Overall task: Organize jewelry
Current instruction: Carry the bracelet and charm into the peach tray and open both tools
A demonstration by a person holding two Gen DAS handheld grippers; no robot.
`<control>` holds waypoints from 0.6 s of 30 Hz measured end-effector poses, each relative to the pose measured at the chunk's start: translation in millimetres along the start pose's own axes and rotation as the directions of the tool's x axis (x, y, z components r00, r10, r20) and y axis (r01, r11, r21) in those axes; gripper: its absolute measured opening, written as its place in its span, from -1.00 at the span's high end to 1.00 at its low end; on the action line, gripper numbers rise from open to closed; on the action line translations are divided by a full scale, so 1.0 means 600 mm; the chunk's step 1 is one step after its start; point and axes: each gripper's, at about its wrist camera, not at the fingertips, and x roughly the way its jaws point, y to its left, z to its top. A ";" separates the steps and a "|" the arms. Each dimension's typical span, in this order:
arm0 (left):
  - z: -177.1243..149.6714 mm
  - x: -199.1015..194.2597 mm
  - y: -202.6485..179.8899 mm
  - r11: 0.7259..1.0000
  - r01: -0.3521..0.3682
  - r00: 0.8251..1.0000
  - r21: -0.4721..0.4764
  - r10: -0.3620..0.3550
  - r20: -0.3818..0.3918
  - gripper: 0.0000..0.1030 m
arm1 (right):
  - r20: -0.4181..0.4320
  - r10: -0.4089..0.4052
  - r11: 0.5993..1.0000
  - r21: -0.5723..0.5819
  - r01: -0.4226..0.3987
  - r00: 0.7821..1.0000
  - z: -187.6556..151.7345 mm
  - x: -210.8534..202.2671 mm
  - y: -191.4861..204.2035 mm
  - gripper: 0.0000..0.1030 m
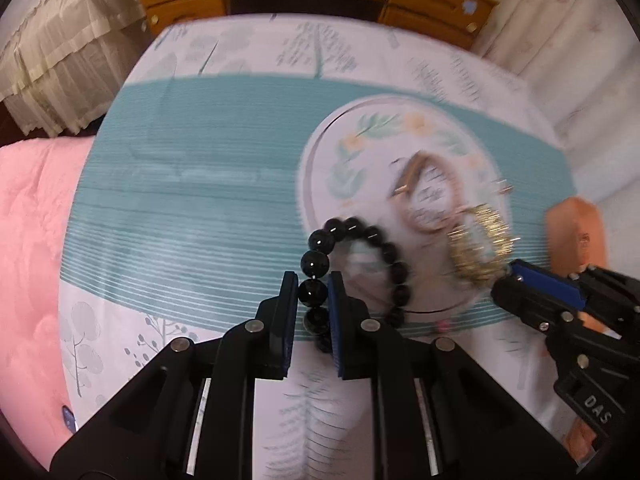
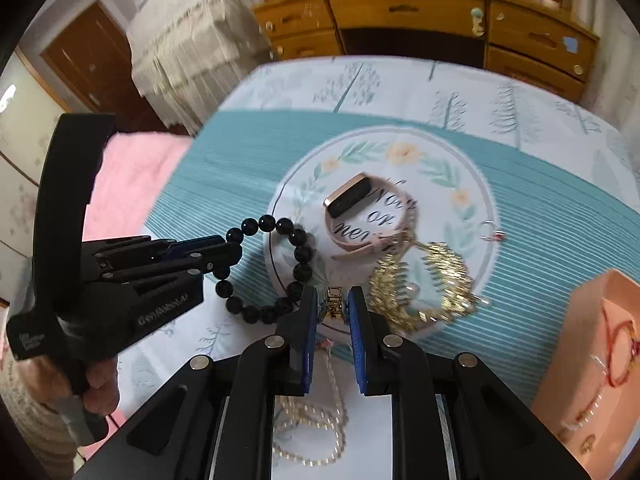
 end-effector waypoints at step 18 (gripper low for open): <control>0.000 -0.200 -0.310 0.953 0.204 0.951 0.225 -0.248 0.184 0.76 | 0.171 -0.077 0.965 0.260 0.031 0.982 -0.156 -0.242 -0.266 0.70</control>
